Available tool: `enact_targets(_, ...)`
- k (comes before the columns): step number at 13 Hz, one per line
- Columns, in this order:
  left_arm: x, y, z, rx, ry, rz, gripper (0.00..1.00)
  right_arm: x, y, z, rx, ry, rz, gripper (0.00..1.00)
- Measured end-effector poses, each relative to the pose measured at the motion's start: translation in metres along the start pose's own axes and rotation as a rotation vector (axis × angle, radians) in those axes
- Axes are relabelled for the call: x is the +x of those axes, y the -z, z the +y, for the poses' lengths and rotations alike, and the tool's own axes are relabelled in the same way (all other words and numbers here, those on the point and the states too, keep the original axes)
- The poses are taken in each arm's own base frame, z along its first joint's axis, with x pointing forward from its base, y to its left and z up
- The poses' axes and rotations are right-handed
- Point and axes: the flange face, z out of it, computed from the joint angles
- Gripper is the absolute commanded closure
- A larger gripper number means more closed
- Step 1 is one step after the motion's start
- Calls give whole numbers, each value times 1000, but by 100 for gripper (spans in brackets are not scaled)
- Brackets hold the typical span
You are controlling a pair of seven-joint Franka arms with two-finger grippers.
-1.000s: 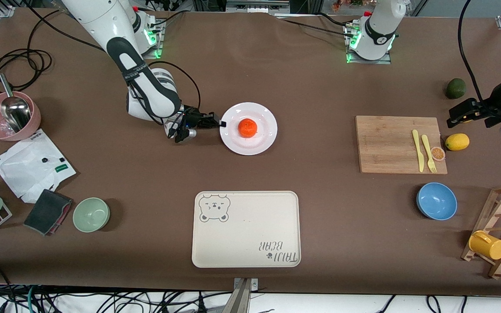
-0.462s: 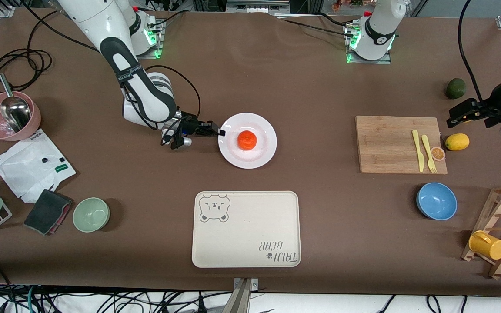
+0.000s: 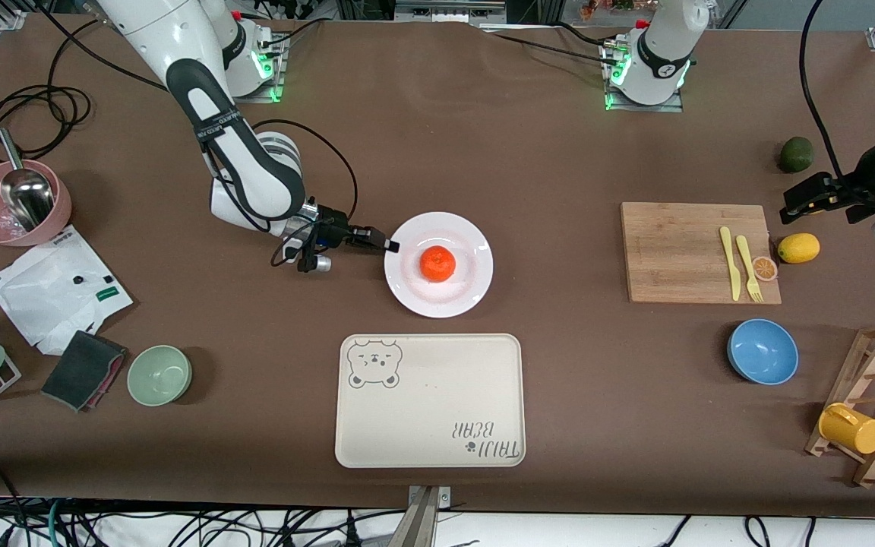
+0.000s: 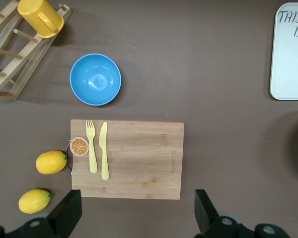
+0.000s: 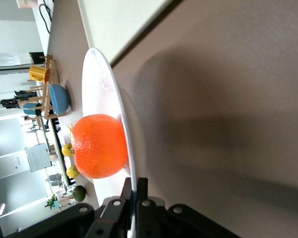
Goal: Place orange and plate with both arms
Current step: 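Slide the plate with the right gripper onto the bear tray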
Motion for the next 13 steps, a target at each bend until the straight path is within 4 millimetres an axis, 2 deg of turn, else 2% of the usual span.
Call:
enact_targets(3,0,0,0,0,0,0,0,23,-1,-19,39,11,30,100)
enact_targets(7,0,0,0,0,0,0,0,79,-10,-28,104,-13,84,100)
enact_targets(10,0,1,0,0,0,2,0,119,-17,-29,106,-34,93,100)
enact_targets(13,0,1,0,0,0,2,0,158,-18,-21,90,-44,114,100)
